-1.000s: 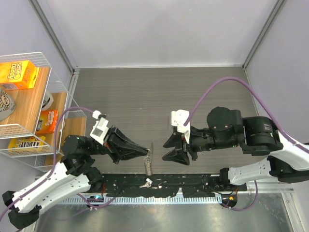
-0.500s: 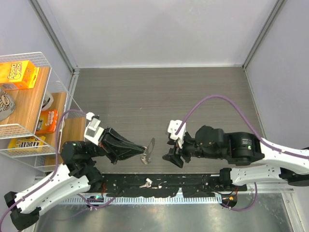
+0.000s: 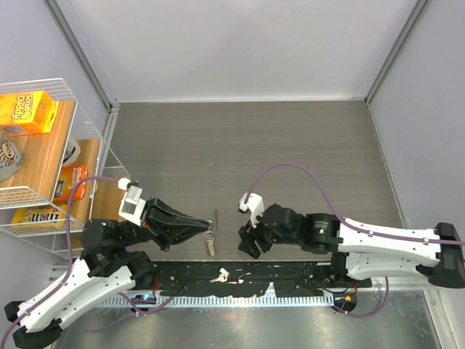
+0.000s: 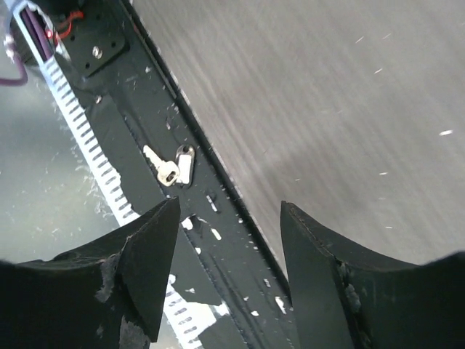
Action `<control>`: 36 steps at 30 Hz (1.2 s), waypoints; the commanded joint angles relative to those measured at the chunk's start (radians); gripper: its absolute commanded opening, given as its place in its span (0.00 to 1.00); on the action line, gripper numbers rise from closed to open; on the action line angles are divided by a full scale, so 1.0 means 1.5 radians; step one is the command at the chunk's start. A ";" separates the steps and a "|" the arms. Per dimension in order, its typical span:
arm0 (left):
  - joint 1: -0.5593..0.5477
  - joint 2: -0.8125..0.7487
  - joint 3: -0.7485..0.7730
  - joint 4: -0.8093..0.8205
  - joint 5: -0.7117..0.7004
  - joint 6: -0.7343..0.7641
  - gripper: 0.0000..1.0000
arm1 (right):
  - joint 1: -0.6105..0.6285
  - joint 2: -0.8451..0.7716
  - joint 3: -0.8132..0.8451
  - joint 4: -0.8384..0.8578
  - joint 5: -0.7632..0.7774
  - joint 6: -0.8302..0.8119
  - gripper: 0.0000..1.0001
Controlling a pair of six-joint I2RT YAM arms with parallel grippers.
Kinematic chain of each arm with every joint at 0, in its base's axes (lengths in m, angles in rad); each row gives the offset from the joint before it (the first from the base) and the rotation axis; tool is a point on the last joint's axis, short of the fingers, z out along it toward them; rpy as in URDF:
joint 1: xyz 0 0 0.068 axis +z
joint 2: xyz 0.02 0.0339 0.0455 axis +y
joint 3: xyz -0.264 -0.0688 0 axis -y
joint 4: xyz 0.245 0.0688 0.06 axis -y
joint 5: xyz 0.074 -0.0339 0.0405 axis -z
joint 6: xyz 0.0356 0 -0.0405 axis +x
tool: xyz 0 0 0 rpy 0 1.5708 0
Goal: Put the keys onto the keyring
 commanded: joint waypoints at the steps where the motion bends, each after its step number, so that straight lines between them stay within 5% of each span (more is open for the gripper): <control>1: 0.001 -0.024 0.024 -0.052 -0.031 0.035 0.00 | -0.001 0.057 -0.041 0.148 -0.098 0.062 0.62; 10: 0.001 -0.091 0.009 -0.114 -0.054 0.042 0.00 | 0.000 0.194 -0.068 0.225 -0.241 0.036 0.59; 19: 0.001 -0.158 0.008 -0.192 -0.086 0.048 0.00 | 0.074 0.297 -0.029 0.254 -0.223 -0.024 0.57; 36: 0.001 -0.210 0.009 -0.255 -0.074 0.060 0.00 | 0.118 0.263 -0.076 0.294 -0.179 -0.432 0.63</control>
